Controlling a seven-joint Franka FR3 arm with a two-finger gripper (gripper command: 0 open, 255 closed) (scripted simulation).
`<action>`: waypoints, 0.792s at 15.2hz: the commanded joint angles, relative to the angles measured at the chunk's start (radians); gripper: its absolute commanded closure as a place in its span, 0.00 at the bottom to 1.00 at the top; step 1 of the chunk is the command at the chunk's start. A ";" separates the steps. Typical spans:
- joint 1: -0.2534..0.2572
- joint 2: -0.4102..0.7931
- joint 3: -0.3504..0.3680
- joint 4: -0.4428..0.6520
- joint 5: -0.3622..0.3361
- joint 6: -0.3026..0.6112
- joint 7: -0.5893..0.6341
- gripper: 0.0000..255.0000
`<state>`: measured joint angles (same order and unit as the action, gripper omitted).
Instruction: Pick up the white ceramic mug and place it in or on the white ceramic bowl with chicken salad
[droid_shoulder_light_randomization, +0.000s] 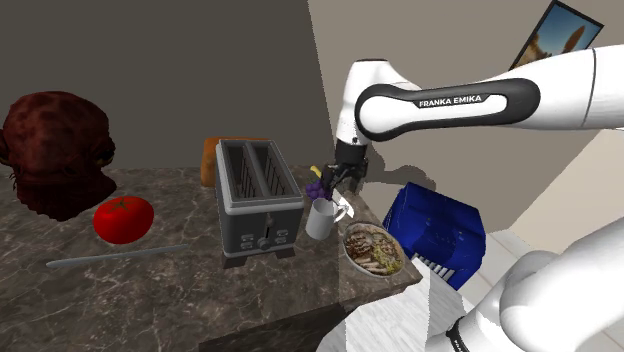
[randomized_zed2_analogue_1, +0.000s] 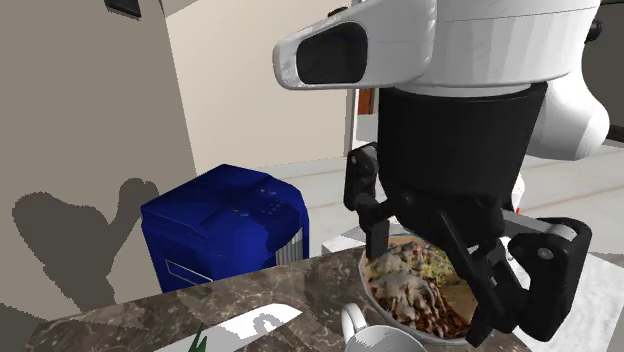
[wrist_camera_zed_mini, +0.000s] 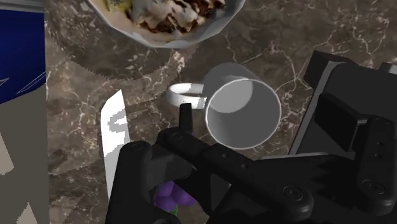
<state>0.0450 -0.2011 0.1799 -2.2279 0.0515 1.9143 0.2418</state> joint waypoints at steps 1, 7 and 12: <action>0.006 0.079 0.016 0.034 -0.005 0.026 0.031 0.00; 0.026 0.238 0.042 0.091 -0.022 0.091 0.095 0.00; 0.029 0.259 0.042 0.044 -0.026 0.159 0.099 0.00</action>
<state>0.0729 0.0513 0.2212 -2.1756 0.0266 2.0594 0.3403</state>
